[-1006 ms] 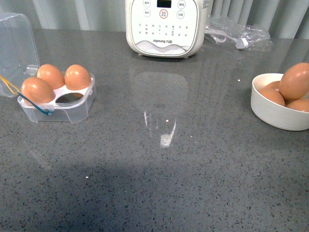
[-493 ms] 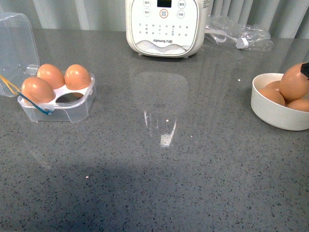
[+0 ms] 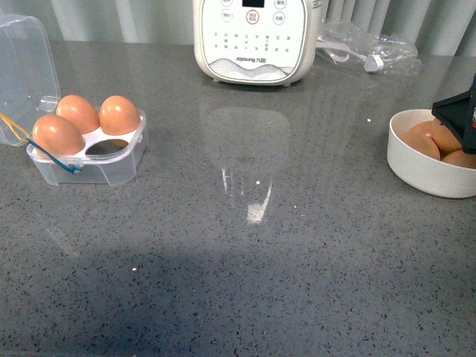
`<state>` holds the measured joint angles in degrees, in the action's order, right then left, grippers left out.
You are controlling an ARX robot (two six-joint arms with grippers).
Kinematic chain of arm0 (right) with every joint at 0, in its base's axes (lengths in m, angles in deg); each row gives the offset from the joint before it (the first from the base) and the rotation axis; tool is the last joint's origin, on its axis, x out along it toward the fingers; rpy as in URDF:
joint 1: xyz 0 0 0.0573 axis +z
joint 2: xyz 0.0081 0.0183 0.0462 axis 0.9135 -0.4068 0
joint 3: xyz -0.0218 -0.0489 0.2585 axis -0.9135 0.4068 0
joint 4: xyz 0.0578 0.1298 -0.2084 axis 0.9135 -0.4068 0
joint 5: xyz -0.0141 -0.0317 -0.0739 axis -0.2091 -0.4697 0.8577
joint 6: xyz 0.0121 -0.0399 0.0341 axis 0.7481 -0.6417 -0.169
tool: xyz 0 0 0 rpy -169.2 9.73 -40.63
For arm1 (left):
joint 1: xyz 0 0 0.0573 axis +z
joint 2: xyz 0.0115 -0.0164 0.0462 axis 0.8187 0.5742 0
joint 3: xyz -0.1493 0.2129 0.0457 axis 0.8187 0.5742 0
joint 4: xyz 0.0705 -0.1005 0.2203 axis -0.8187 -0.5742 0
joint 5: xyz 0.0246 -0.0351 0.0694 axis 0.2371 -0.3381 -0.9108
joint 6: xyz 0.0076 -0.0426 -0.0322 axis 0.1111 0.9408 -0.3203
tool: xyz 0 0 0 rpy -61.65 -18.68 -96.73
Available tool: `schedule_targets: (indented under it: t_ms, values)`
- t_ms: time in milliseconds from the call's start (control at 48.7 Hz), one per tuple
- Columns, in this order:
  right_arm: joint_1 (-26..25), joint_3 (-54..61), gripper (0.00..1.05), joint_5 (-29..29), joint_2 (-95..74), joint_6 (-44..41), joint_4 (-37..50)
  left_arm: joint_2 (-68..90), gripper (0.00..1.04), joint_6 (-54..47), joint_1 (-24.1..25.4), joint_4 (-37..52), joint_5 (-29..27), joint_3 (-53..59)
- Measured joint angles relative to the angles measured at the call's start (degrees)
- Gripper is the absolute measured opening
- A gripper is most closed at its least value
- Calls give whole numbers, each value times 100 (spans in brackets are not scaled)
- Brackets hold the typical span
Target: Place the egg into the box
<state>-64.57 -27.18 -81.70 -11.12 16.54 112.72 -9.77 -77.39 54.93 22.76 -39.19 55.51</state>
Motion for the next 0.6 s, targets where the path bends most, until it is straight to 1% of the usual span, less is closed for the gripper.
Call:
schedule_targets:
  t_ms: [349, 575, 595]
  values:
    - [133, -225, 97, 50, -225, 7, -2, 0, 98, 0, 0, 0, 0, 0]
    - [186, -304, 70, 160, -352, 59, -44, 0, 98, 0, 0, 0, 0, 0]
    - [199, -306, 65, 149, -365, 59, -44, 0, 98, 0, 0, 0, 0, 0]
